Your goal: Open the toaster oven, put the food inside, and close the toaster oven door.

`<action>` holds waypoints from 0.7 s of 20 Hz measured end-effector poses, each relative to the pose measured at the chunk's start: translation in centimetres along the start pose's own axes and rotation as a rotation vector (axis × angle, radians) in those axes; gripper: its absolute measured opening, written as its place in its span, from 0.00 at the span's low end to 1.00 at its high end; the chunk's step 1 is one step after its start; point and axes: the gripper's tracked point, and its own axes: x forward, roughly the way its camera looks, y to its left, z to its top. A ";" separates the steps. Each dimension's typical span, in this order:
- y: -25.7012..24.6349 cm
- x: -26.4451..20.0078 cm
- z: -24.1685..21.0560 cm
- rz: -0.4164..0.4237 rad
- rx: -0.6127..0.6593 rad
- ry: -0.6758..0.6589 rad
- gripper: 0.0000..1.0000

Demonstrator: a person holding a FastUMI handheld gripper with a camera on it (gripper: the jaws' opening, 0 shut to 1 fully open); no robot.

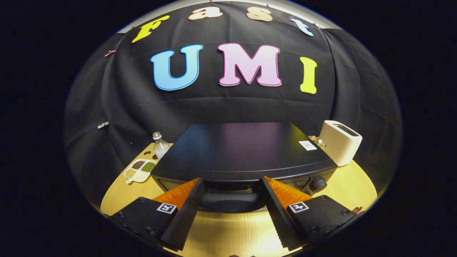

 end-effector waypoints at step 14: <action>0.1 -5.2 -5.0 -0.011 -0.018 0.030 0.98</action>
